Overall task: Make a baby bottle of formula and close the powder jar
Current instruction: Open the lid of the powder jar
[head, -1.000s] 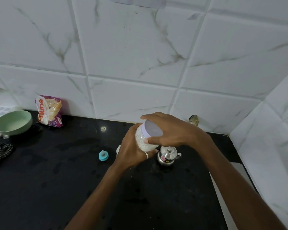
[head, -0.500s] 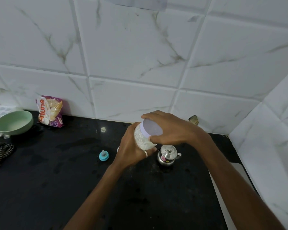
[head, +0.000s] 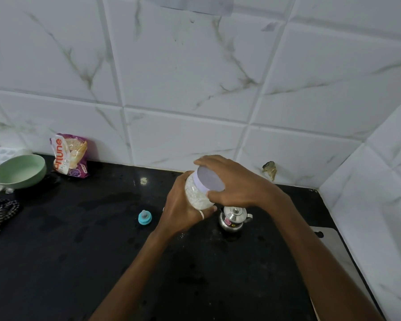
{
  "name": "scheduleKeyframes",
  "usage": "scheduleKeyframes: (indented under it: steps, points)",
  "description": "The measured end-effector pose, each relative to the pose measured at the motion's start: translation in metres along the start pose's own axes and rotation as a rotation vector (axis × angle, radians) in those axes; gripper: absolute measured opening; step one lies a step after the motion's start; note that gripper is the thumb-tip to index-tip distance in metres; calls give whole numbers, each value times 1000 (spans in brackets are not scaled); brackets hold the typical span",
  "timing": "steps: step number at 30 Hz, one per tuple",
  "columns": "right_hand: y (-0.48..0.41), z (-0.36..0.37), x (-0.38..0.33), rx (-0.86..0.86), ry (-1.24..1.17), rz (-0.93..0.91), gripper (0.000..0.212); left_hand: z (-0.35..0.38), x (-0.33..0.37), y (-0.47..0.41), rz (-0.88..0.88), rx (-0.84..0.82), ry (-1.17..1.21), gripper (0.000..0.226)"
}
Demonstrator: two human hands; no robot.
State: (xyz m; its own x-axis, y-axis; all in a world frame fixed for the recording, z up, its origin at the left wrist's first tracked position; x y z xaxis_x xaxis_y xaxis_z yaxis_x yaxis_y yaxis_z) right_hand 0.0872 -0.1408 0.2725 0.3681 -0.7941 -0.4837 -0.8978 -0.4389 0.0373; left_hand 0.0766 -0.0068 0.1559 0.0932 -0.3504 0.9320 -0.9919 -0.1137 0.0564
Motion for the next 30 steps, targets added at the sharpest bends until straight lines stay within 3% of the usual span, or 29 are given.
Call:
scheduleKeyframes:
  steps: [1,4,8,10,13,16,19,23,30]
  points:
    - [1,-1,1,26,-4,5,80,-1,12,-7,145,76,-21,68]
    - [1,-5,2,155,193,153,84,-10,24,13,352,50,109,80]
    - [-1,0,-6,230,450,190,85,2,14,-6,333,87,85,92]
    - [-2,4,-5,214,360,128,75,3,2,-10,303,105,47,99]
    - [0,1,2,204,73,45,77,4,-10,-13,293,130,39,99]
    - [11,-3,13,329,-88,-6,79,-3,-7,-12,332,159,40,89]
    - [28,4,36,504,-152,64,75,-8,-5,-6,426,177,114,73]
    - [59,50,73,652,-155,242,73,-9,-35,11,326,253,90,92]
    - [97,183,139,396,-2,522,72,0,-76,29,208,225,14,99]
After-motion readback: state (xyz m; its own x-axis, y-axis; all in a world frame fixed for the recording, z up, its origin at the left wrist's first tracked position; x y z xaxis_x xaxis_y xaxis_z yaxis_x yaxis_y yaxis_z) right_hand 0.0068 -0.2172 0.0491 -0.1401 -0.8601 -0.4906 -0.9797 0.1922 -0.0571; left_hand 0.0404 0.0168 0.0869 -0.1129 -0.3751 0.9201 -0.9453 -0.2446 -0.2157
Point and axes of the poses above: each hand's wrist, its own y-axis away from the middle knuckle, its own z-axis out of the palm, x = y × z, the point moved 5 cm from there along -y, towards the middle knuckle, and after that the axes turned 9 degrees about x, right-handed, at the moved point
